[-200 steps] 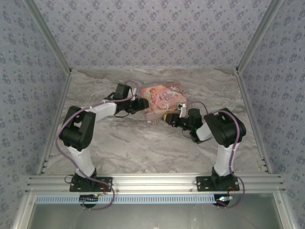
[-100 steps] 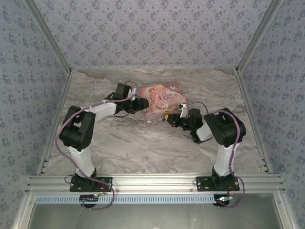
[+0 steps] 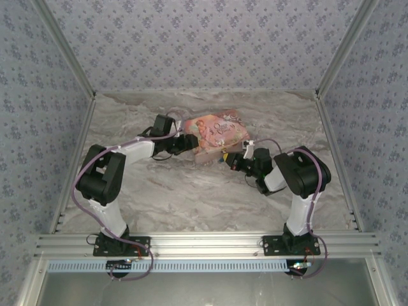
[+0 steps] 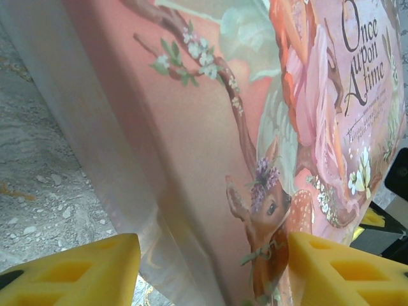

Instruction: Unlock a padlock with a key

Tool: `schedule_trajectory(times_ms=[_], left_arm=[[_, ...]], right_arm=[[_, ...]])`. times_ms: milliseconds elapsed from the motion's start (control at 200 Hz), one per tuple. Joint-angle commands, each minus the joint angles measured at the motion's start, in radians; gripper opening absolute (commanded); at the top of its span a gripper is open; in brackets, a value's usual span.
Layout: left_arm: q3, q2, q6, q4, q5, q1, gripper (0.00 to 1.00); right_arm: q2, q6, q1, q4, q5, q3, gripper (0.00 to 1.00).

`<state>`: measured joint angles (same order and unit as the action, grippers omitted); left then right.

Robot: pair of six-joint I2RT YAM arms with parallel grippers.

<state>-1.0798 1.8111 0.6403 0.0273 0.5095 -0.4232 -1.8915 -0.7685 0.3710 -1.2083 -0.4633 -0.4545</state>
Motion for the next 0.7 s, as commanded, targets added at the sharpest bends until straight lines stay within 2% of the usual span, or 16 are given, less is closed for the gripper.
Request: schedule_trajectory(times_ms=[0, 170, 335, 695], left_arm=[[0.055, 0.011, -0.016, 0.112, -0.054, 0.0, 0.6], [0.076, 0.007, -0.01, 0.094, -0.047, 0.003, 0.61], [0.125, 0.004, 0.037, -0.005, 0.022, 0.034, 0.61], [0.134, -0.006, 0.014, 0.017, 0.018, 0.043, 0.62]], right_arm=[[0.055, -0.081, -0.021, -0.113, 0.079, 0.002, 0.0], [0.058, -0.184, -0.043, -0.116, 0.104, -0.008, 0.0], [0.051, -0.274, -0.058, -0.118, 0.123, -0.014, 0.0], [0.009, -0.391, -0.066, -0.147, 0.154, -0.069, 0.0]])
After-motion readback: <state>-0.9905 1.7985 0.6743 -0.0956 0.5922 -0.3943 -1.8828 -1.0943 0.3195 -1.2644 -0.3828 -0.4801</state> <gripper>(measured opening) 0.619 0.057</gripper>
